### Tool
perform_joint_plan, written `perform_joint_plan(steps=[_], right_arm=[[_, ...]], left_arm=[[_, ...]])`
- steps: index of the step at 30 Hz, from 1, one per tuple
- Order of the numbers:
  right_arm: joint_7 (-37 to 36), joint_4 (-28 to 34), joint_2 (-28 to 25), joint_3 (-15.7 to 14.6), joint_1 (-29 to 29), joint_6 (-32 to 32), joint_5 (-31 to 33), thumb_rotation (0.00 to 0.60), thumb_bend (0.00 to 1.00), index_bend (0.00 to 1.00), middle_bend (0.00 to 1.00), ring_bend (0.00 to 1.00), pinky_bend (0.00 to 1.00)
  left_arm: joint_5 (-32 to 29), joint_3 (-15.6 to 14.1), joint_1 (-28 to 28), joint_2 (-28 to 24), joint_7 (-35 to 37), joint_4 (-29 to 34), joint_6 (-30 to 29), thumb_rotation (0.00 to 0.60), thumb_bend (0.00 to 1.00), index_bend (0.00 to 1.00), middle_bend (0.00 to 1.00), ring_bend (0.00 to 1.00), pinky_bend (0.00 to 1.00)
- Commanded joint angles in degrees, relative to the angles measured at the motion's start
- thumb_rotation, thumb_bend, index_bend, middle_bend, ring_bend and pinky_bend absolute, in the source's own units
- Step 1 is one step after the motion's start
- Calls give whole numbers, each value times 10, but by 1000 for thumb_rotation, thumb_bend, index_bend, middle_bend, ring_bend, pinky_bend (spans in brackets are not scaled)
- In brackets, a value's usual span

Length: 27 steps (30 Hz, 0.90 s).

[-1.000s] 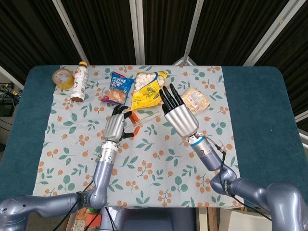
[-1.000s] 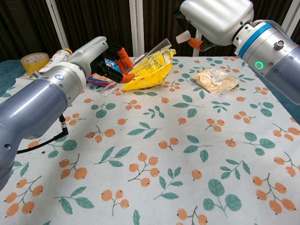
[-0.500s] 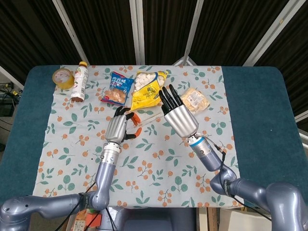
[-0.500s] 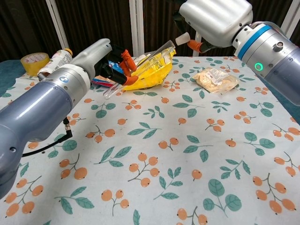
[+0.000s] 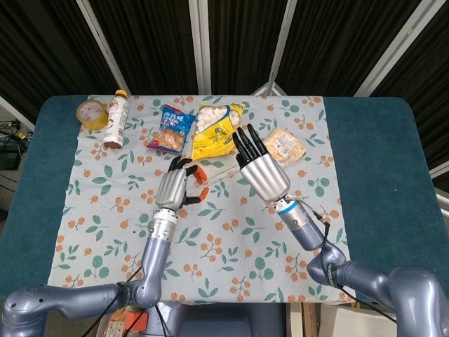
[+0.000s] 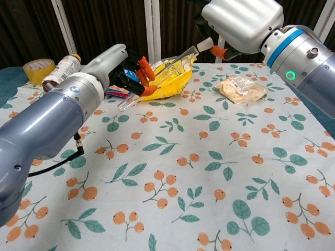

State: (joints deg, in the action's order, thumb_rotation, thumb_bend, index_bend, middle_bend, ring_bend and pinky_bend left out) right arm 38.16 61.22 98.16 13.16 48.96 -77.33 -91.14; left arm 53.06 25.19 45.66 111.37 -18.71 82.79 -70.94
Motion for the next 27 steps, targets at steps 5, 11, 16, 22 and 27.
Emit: perform_joint_plan(steps=[5,11,16,22,27], right_arm=[[0,2,-2,0,0,0,0,600,397,684,187,13,0],[-1,3,-4,-2,-2,1,0,600,397,684,187,13,0],[0,4,-4,-4,-3,2,0,600,397,684,187,13,0],[-1,4,-4,-4,-4,2,0,600,397,684,187,13,0],[0,5,-3,-3,-3,2,0,600,397,684,187,13,0]], left_arm=[[-3,3,2,4,-3,-2,-3,600,771,670,652,164,0],[-4,5,2,6,-4,-4,-3,600,771,670,652,164,0],[-4,5,3,8,-5,-3,-3,600,771,670,652,164,0],[-4,8,5,10,-6,-3,-3,600,771,670,652,164,0],[-6,8,6,12,-7,-3,-4,600,770,670,652,164,0]])
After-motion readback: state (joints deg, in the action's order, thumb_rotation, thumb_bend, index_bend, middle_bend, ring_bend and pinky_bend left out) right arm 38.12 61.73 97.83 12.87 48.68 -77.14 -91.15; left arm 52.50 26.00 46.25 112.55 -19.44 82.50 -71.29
